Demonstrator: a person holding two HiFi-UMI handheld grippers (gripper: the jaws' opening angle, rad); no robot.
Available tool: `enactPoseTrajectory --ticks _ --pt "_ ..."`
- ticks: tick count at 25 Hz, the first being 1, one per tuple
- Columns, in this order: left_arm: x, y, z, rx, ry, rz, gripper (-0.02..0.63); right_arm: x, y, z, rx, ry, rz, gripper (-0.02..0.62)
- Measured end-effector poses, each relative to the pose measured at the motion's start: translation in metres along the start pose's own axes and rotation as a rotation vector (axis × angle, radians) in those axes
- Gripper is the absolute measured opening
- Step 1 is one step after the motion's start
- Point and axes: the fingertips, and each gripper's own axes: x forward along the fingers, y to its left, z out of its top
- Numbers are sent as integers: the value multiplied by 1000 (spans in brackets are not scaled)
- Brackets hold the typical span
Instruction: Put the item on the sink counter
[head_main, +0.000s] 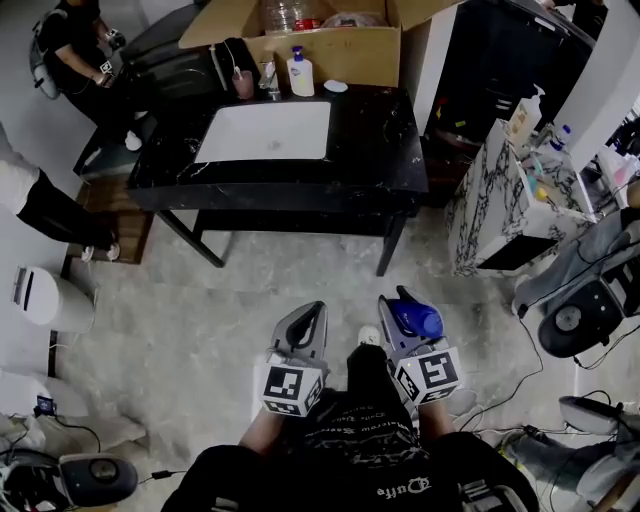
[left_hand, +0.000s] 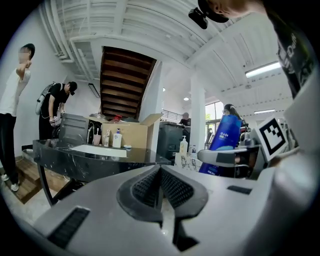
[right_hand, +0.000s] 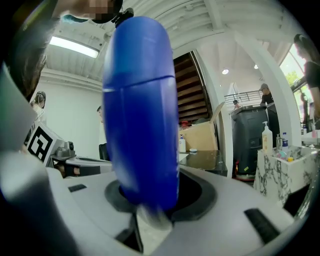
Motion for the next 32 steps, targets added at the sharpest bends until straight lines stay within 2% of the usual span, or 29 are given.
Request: enactPoseTrajectory --ticks 9,18,27,32 --pt "97 17 20 -2 3 68 6 76 -86 20 -41 8 51 138" --pt "194 15 35 -36 -12 81 6 129 -161 34 -36 -2 89 137" --pt "246 33 50 -24 -20 111 6 167 -202 41 -27 7 98 137" --pt "273 48 54 -25 -15 92 7 188 -216 43 -13 9 83 137"
